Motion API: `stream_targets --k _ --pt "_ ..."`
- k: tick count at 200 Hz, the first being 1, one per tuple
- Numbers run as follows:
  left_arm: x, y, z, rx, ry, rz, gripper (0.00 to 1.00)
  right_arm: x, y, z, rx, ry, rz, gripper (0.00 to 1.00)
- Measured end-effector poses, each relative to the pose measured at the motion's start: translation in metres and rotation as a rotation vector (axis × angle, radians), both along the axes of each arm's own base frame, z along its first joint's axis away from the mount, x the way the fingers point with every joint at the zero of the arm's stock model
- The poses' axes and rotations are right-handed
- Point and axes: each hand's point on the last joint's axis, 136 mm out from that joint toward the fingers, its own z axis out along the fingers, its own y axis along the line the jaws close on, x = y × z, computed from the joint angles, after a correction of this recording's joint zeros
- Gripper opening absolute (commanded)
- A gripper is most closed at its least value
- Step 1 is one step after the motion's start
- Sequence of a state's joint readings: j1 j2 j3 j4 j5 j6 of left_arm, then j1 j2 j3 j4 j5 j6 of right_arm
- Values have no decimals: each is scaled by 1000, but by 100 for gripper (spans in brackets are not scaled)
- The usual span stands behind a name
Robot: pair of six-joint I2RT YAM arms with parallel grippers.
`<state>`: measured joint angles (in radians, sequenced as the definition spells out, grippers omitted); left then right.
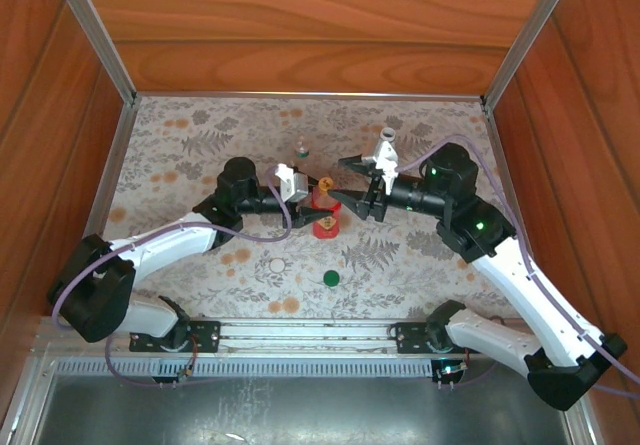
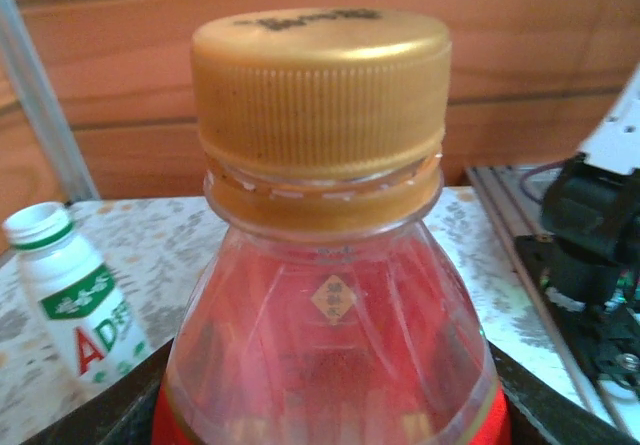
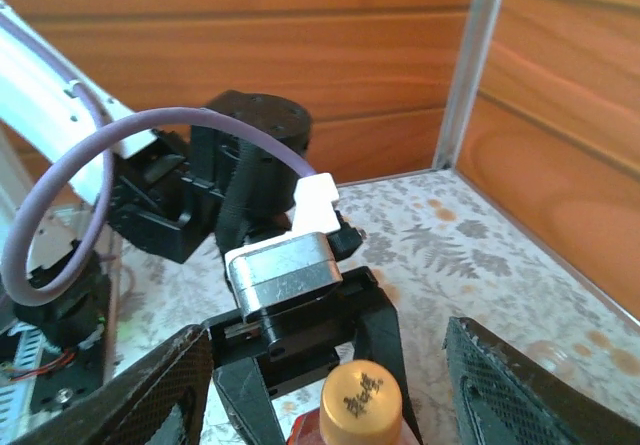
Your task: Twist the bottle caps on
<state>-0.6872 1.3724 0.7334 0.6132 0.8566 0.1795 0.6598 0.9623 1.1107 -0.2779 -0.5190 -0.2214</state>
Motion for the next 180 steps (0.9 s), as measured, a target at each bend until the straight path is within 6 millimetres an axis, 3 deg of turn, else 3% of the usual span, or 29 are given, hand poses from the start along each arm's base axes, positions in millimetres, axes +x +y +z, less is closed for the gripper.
stream_targets --k 77,117,162,180 --pt "-15 0 1 -6 4 -86 57 15 18 -39 -128 109 53 55" --pt "-14 -1 -1 -3 10 -92 57 16 20 -48 -155 120 67 49" --pt "-13 -2 -1 -2 18 -89 57 14 22 -53 -170 126 89 33" --pt "-12 -2 -2 1 24 -86 57 14 22 -54 -174 126 94 18"
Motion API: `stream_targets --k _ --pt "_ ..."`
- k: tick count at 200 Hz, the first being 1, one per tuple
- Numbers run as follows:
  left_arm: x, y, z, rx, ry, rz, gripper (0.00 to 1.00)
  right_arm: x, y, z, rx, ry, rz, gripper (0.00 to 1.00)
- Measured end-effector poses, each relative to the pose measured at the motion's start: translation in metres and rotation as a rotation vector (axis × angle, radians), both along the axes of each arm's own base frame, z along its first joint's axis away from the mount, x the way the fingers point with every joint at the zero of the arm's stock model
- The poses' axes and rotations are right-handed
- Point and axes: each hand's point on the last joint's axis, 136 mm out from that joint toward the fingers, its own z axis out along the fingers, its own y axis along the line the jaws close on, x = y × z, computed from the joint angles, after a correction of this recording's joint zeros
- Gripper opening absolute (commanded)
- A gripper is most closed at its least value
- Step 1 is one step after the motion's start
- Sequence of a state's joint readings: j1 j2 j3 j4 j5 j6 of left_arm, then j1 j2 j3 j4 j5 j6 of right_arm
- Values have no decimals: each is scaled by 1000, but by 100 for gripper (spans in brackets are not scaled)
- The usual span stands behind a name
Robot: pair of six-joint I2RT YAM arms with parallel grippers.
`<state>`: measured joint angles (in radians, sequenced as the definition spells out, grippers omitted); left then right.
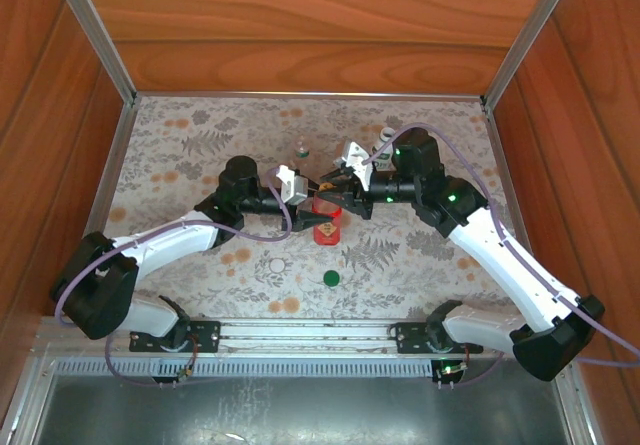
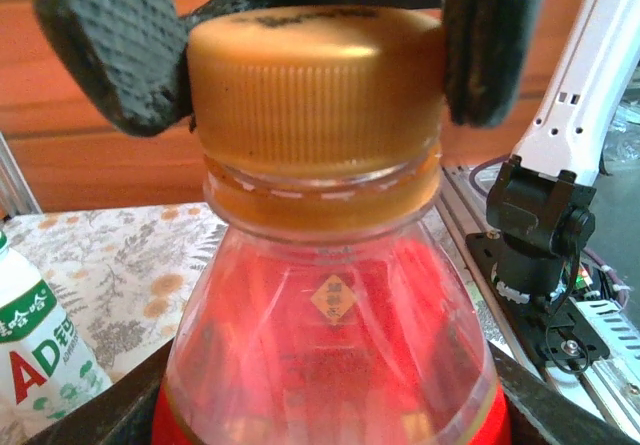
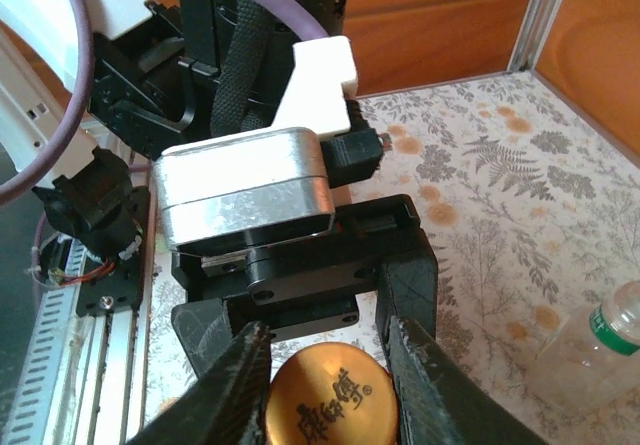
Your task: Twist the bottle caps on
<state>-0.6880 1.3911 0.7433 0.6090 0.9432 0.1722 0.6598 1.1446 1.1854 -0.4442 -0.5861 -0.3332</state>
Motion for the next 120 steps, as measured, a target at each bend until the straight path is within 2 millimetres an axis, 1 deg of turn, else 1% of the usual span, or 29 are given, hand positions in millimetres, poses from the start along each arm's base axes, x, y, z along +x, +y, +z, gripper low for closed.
stream_targets --k 9,15,38,56,61,67,85,96,120 --pt "0 0 0 0 1 0 57 0 0 0 -1 3 -1 12" --pt "0 0 0 0 3 0 57 0 0 0 -2 2 -1 10" --pt "1 0 0 1 3 9 56 1 0 0 -4 0 -9 9" --pt "13 -1 -1 7 -5 80 56 10 -3 -1 -14 -7 -61 9" --pt "19 -2 -1 9 -13 116 56 16 -4 -1 -17 -11 -95 8" --pt "25 -3 0 12 -21 158 56 24 -5 -1 -18 -16 -140 4" --pt "48 -3 4 21 -43 299 55 47 -8 0 -12 -27 -267 4" --pt "62 -2 5 30 -51 387 55 63 -7 1 -1 -20 -373 4" --pt "90 0 0 67 -50 542 55 93 -8 -6 36 36 -617 4"
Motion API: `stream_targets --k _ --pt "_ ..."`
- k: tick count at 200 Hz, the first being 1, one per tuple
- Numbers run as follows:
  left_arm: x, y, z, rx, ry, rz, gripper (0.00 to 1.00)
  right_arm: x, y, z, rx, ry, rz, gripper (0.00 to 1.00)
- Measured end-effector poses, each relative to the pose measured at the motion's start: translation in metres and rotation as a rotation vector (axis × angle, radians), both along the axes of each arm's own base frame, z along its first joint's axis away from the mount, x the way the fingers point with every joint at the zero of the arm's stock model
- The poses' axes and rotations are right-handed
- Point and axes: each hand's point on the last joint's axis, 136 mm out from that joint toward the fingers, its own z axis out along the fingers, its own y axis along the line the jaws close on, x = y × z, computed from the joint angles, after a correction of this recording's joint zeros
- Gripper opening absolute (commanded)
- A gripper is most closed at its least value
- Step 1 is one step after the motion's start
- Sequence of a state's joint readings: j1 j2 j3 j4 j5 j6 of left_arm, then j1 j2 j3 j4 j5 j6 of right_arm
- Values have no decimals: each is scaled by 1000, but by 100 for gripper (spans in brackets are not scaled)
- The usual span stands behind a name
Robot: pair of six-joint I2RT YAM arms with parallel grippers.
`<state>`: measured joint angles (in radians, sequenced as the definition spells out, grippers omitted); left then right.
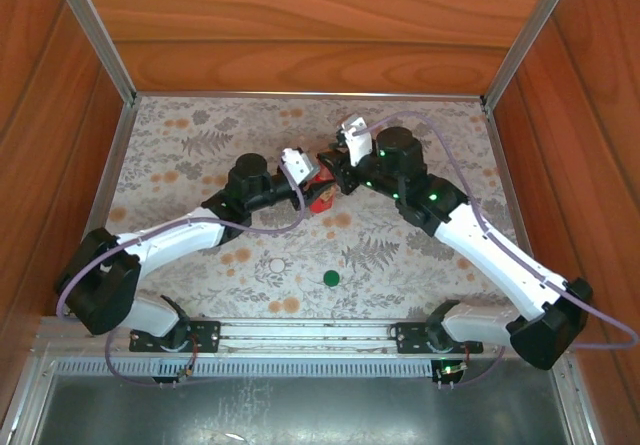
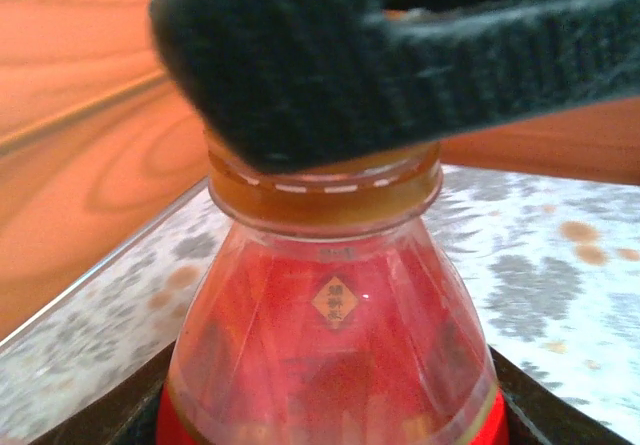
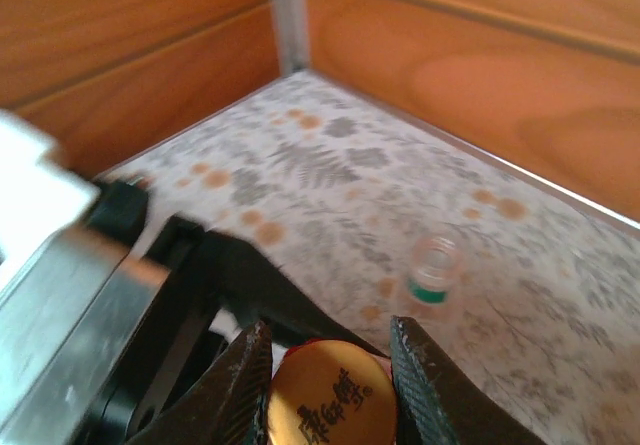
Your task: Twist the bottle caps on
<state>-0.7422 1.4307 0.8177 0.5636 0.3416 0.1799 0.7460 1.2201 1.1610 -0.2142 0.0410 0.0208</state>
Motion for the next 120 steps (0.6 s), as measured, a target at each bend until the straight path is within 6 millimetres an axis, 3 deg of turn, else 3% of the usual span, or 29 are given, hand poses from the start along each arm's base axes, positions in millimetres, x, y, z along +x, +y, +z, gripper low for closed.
stream_targets --k 22,51,85,120 --pt "15 2 -13 35 24 84 55 18 0 -13 14 40 -171 8" --pt "19 3 -18 40 40 110 55 23 1 -15 30 59 -217 26" --pt "8 -2 -3 -5 10 34 54 8 -7 3 67 38 -103 53" --pt "-20 3 3 -40 16 -133 54 -25 -22 42 149 -6 93 61"
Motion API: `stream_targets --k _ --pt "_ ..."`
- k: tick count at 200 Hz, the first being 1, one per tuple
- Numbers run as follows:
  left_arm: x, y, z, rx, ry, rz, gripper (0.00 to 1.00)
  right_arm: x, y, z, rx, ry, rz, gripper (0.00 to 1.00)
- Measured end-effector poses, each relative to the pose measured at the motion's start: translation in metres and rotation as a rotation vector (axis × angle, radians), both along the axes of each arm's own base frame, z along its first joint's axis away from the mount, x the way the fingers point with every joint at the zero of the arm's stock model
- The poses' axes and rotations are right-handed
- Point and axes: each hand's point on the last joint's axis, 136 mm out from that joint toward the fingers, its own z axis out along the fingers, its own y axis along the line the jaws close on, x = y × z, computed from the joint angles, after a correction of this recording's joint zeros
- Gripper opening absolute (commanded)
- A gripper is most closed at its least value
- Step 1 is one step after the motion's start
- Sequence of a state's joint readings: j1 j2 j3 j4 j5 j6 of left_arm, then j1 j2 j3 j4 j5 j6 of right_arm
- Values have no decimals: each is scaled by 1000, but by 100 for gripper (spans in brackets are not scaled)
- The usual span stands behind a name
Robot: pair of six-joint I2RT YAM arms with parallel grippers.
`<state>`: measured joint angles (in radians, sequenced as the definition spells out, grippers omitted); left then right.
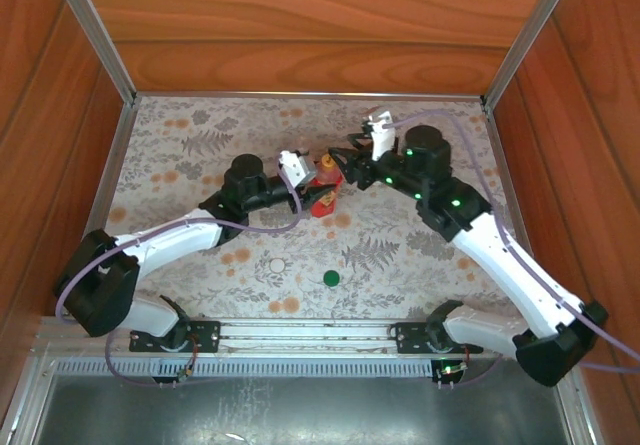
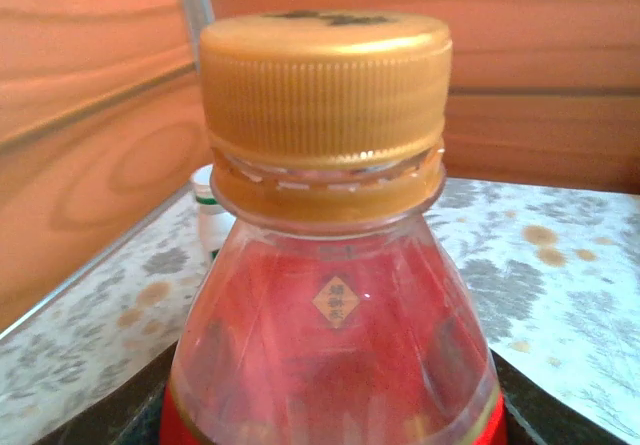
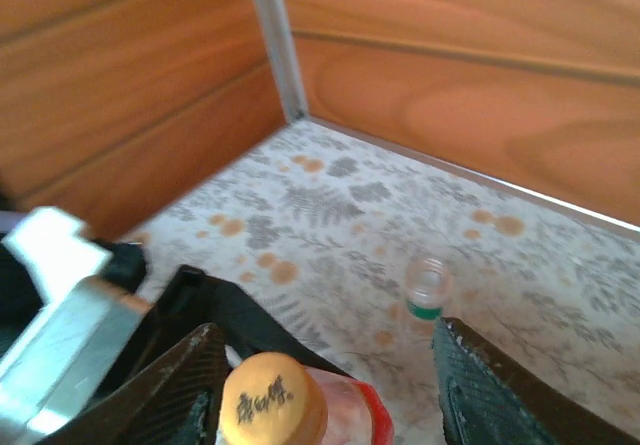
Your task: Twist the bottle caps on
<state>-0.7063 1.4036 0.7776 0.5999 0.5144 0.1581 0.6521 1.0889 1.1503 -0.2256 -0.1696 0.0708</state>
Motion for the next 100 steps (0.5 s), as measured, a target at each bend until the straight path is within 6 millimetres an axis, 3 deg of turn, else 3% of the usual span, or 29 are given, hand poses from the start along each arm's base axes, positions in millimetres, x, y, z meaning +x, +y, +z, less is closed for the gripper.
stream_targets --k 21,51,100 --pt "-17 0 0 -14 21 -117 54 -31 2 12 3 -35 150 61" --pt "-44 -3 3 -34 49 -282 54 -65 11 10 -20 -30 348 59" --pt "-70 -4 5 -46 75 -429 54 -69 22 -2 -85 10 447 53"
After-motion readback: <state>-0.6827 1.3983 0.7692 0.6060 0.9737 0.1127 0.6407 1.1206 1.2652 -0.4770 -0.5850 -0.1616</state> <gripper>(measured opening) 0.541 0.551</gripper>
